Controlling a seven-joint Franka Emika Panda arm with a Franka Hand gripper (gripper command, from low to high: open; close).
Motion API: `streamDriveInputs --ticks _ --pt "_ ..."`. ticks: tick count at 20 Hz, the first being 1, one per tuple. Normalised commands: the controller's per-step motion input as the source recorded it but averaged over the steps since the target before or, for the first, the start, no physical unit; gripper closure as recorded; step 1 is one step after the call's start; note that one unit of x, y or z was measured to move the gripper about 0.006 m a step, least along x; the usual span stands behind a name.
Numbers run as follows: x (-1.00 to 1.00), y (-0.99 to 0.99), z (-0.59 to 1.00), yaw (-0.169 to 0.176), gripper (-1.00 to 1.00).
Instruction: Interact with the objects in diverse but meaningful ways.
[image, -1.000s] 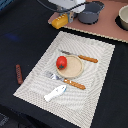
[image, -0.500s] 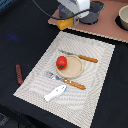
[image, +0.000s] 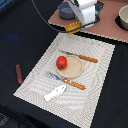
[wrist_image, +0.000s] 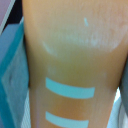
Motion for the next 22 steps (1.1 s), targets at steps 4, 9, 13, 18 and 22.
streamDriveInputs --ticks 4,9,13,18,22 --pt "0.50 -0.03 0.00 -0.014 1.00" --pt "0.33 -0.01 -0.04 -0.001 1.00" --pt "0.04 0.08 -0.09 0.000 1.00" --pt "0.24 0.12 -0.08 0.000 1.00" --pt "0.34 0.09 -0.09 -0.003 1.00"
